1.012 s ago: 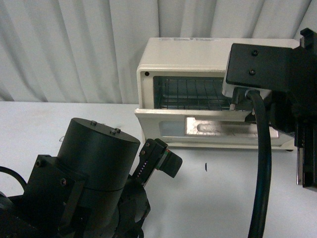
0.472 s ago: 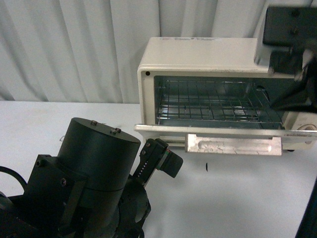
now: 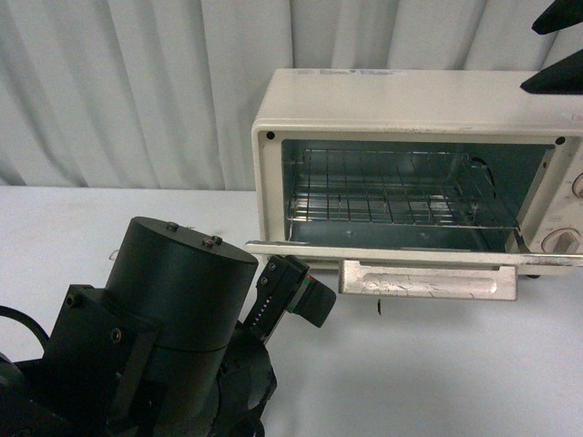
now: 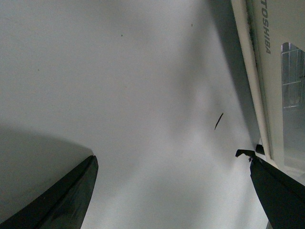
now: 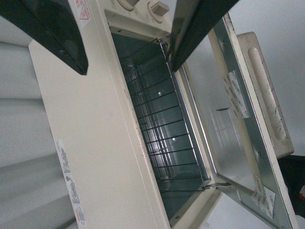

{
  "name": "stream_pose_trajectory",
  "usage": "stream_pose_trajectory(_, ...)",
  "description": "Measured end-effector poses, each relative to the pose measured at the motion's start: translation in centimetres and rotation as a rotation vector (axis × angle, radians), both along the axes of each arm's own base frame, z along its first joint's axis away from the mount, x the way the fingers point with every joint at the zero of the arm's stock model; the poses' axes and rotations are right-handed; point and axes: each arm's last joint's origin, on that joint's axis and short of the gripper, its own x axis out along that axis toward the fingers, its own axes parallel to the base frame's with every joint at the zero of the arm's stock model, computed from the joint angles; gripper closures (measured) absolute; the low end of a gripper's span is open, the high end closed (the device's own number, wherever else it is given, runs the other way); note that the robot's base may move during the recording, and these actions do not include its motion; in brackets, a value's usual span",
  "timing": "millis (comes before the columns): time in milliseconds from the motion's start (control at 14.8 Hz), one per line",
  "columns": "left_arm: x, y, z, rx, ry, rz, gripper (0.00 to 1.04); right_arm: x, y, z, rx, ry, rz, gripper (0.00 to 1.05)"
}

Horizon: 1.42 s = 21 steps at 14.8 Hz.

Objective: Open oven

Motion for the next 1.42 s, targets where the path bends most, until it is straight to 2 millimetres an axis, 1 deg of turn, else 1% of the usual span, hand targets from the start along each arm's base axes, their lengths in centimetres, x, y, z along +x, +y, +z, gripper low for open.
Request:
stream_pose_trajectory(67, 0.0, 0.0, 0.0, 0.000, 0.000, 0.000, 0.07, 0.0, 0.0, 0.0, -0.001, 0.001, 0.000, 0.44)
stream_pose_trajectory(135, 0.0, 0.0, 0.0, 0.000, 0.000, 0.000, 0.07, 0.2, 0.2, -0.3, 0.076, -0.219, -0.195, 0.26)
stream_pose_trajectory(202, -0.1, -0.1, 0.0, 0.000, -0.001, -0.003, 0.07, -1.2, -0.5, -1.4, 0.249, -0.309, -0.416, 0.37)
stream_pose_trajectory(270, -0.1, -0.1, 0.0, -0.002, 0.001, -0.006, 0.07, -2.8, -1.5, -2.8, 0.448, -0.365, -0.588, 0.47)
stream_pose_trajectory(337, -0.1, -0.1, 0.0, 0.000, 0.000, -0.004, 0.07, -4.0, -2.6, -3.7, 0.640, -0.402, -0.674, 0.58)
stream_pose_trajectory(405, -0.1, -0.1, 0.0, 0.003, 0.000, -0.001, 0.07, -5.1, -3.3, -4.3, 0.815, -0.409, -0.722, 0.69)
stream_pose_trajectory(472, -0.1, -0.1, 0.0, 0.003, -0.001, -0.001, 0.07, -6.3, -3.7, -5.0, 0.911, -0.396, -0.735, 0.80)
stream_pose_trajectory(607, -0.1, -0.1, 0.0, -0.001, 0.000, -0.005, 0.07, -8.5, -4.2, -6.9, 0.981, -0.347, -0.738, 1.03)
stream_pose_trajectory(742, -0.1, -0.1, 0.0, 0.000, 0.001, -0.004, 0.07, -10.0, -4.9, -8.2, 0.995, -0.338, -0.763, 1.03)
stream_pose_trajectory(877, -0.1, -0.1, 0.0, 0.000, 0.000, -0.004, 0.07, -11.4, -5.3, -8.8, 1.009, -0.343, -0.756, 1.03)
stream_pose_trajectory(945, -0.1, -0.1, 0.0, 0.000, 0.000, -0.004, 0.07, -12.5, -6.2, -9.6, 1.009, -0.329, -0.750, 1.03)
stream_pose_trajectory(1012, -0.1, -0.1, 0.0, 0.001, 0.000, -0.002, 0.07, -13.6, -6.7, -10.2, 1.008, -0.342, -0.773, 1.03)
stream_pose_trajectory(1215, -0.1, -0.1, 0.0, 0.000, 0.000, -0.004, 0.07, -14.7, -6.5, -10.7, 1.009, -0.335, -0.762, 1.03)
stream_pose_trajectory(1417, -0.1, -0.1, 0.0, 0.000, 0.001, -0.004, 0.07, -15.4, -6.5, -11.0, 1.010, -0.336, -0.761, 1.03)
